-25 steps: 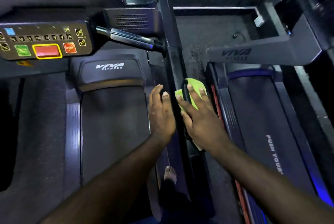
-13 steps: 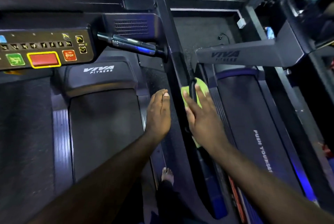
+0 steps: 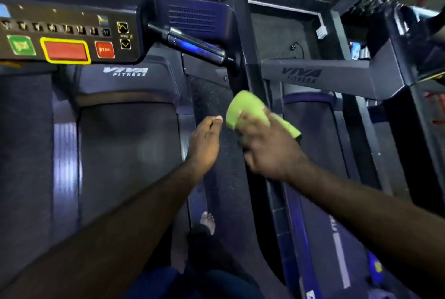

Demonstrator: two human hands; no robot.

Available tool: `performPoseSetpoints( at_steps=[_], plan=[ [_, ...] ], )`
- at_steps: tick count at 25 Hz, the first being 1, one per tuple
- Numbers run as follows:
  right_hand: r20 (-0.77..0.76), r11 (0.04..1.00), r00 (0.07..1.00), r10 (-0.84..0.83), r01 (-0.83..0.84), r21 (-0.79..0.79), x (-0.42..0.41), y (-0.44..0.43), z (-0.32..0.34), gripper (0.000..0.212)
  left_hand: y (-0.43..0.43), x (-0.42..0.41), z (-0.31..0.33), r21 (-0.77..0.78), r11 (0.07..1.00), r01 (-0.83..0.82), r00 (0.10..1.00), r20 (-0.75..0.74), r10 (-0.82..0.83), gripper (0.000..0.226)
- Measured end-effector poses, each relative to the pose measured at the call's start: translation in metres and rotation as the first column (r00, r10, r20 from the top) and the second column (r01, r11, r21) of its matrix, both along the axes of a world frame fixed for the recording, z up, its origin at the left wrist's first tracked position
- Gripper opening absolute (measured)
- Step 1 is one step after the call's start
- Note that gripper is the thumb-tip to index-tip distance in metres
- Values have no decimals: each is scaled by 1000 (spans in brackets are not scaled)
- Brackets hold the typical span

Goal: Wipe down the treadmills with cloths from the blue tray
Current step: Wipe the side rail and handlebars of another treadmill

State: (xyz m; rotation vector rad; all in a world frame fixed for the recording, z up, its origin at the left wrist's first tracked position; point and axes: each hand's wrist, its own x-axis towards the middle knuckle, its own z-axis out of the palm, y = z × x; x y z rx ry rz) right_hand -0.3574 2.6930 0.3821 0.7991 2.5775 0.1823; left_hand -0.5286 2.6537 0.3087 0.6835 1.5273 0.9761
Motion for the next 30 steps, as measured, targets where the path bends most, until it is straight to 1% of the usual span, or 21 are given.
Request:
performPoseSetpoints(
  at_steps=[2,3,5,7,9,10,11,12,14,15,16,17,19,20,21,22,24,25,26,28,30],
  plan=[
    [262,948,918,297,-249,-201,-9,-6,7,44,-12,9,-8,-90,990,-107,972,202,123,37],
    [301,928,882,362,-310,-208,-25,16,10,49,-18,16,-9,-142,980,-141,934,309,179,44],
    [305,953,903,304,-290,-90,-52,72,-1,60,-26,25,-11,-195,963,-188,850,459,259,50],
    [325,982,934,146,-176,65,-74,107,-4,66,-27,29,-16,-237,940,-245,770,542,337,61],
    [386,988,922,31,-86,126,-82,82,-17,55,-27,25,-19,-278,911,-305,755,513,409,79],
    [429,995,902,42,-76,62,-80,51,-21,53,-28,22,-20,-280,905,-321,765,486,422,95],
    [484,991,865,135,-125,-53,-71,19,-21,52,-28,16,-17,-272,906,-323,776,471,418,105],
    [492,972,842,220,-149,-180,-60,-6,-18,50,-29,10,-16,-269,906,-328,779,466,420,107],
    [496,944,806,323,-237,-228,-58,3,-7,48,-29,2,-12,-240,908,-343,761,497,418,87],
    [494,952,814,306,-265,-153,-66,27,-3,49,-28,1,-12,-216,920,-328,766,510,392,77],
    [502,969,835,227,-247,-27,-76,61,-1,48,-27,3,-13,-202,934,-296,770,528,358,73],
    [443,981,888,126,-178,79,-85,91,1,44,-27,6,-11,-198,944,-265,769,547,331,72],
    [410,977,912,-4,-84,197,-90,97,-6,36,-28,11,-7,-200,950,-241,774,551,312,71],
    [389,983,921,-2,-71,172,-85,72,-11,35,-30,13,-4,-192,955,-227,778,553,296,68],
    [437,999,899,19,-39,37,-74,33,-15,36,-34,14,0,-198,955,-221,778,554,296,65],
    [476,988,866,152,-123,-92,-61,1,-12,37,-39,15,0,-206,955,-213,786,545,293,66],
    [490,969,839,237,-166,-184,-59,-3,0,38,-49,20,-3,-178,967,-184,818,518,251,64],
    [489,970,838,242,-196,-143,-70,17,3,39,-53,21,-3,-154,974,-166,829,513,222,61],
    [490,984,854,172,-174,-43,-83,42,5,39,-57,25,-7,-139,978,-152,839,505,202,64],
    [440,990,897,49,-104,100,-93,75,-1,37,-69,28,-17,-170,975,-144,859,468,208,78],
    [397,992,913,96,-119,35,-70,35,-14,37,-81,24,-24,-189,967,-169,886,400,233,77]
  ],
)
